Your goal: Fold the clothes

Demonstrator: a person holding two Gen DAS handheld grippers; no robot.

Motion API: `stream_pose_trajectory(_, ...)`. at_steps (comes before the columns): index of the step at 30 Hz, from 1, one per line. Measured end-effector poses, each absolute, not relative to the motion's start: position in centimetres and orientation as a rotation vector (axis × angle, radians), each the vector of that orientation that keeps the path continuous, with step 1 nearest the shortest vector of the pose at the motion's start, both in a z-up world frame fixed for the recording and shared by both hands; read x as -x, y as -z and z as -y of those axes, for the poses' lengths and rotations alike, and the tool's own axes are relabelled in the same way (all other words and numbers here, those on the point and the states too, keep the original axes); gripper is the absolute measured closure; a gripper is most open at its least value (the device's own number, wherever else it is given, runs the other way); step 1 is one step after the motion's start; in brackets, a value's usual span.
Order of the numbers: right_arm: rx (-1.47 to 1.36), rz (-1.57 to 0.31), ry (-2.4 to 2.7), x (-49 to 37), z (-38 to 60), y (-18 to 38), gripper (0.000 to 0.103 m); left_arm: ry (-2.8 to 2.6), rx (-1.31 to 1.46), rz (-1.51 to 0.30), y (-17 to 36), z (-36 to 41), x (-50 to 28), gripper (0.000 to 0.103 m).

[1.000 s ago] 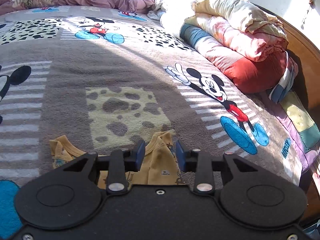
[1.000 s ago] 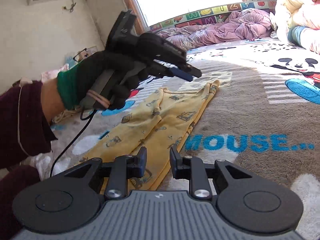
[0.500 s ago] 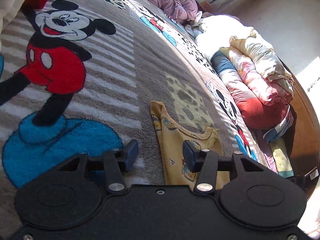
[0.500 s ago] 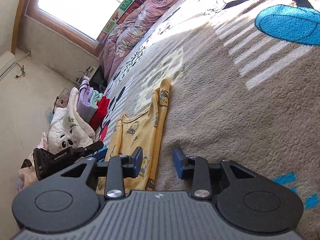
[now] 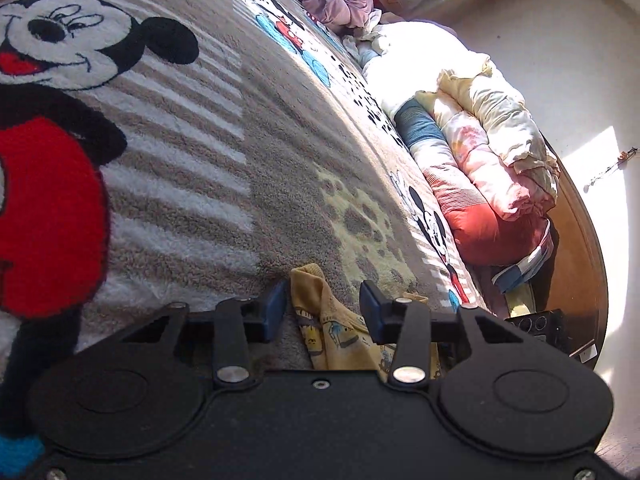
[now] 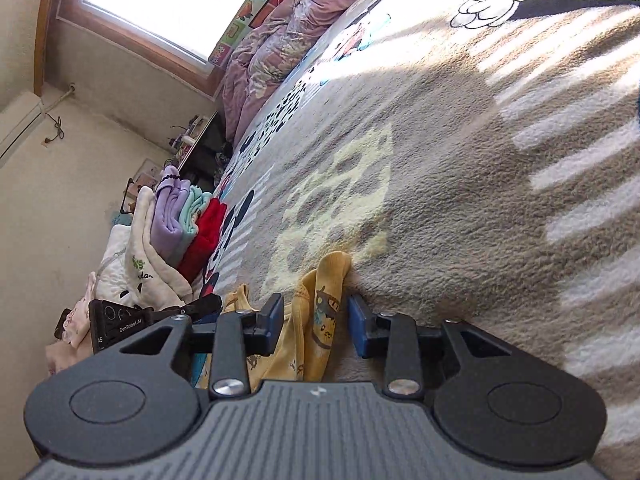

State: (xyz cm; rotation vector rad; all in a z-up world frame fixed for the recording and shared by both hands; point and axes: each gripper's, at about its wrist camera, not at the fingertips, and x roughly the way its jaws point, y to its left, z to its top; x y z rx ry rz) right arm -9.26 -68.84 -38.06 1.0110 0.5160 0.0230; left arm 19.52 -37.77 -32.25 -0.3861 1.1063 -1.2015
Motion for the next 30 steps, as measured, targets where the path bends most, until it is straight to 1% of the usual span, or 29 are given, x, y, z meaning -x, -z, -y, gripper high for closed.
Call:
stream_pose_trajectory(2, -1.023, -0.514, -0.051, 8.5, 69.4, 38.2, 0.068, 1.212, 0.381, -1.113, 32.5, 38.1, -19.8, 0.069)
stream_pose_trajectory(8, -0.97, -0.521, -0.083, 7.2, 69.3, 38.1, 0.068, 1.229, 0.4, -1.115, 32.7, 38.0, -20.0, 0.069)
stream_pose_trajectory(9, -0.956, -0.522, -0.081, 7.1, 69.1, 38.0, 0.071, 1.222, 0.389, -1.111, 32.7, 38.1, -19.9, 0.071)
stream_pose_trajectory(10, -0.944, -0.527, -0.065, 7.1, 69.1, 37.9, 0.074, 1.21, 0.379, -1.108, 32.7, 38.2, -19.9, 0.078)
stream_pose_trajectory(11, -0.932, -0.531, -0.049, 7.0, 69.0, 37.9, 0.081, 1.198, 0.369, -1.106, 32.7, 38.2, -19.8, 0.083)
stream_pose_trajectory(12, -0.921, -0.536, -0.033, 7.0, 68.9, 37.8, 0.087, 1.19, 0.363, -1.103, 32.6, 38.3, -19.7, 0.084)
stream_pose_trajectory(13, -0.912, -0.537, -0.026, 7.0, 68.8, 37.8, 0.087, 1.188, 0.361, -1.098, 32.6, 38.3, -19.7, 0.089)
stream_pose_trajectory(14, -0.898, -0.534, -0.023, 6.9, 68.7, 37.7, 0.087, 1.186, 0.359, -1.093, 32.5, 38.4, -19.6, 0.091)
stream_pose_trajectory(18, -0.807, -0.51, -0.01, 7.3, 67.6, 36.7, 0.089, 1.197, 0.37, -1.053, 32.0, 38.0, -19.3, 0.093)
stream_pose_trajectory(23, -0.717, -0.367, -0.07, 9.2, 65.9, 33.7, 0.089, 1.247, 0.431, -0.949, 29.8, 36.1, -18.0, 0.095)
stream_pose_trajectory(30, -0.631, -0.224, -0.119, 13.0, 62.0, 29.5, 0.089, 1.293, 0.44, -0.771, 25.3, 31.9, -12.7, 0.096)
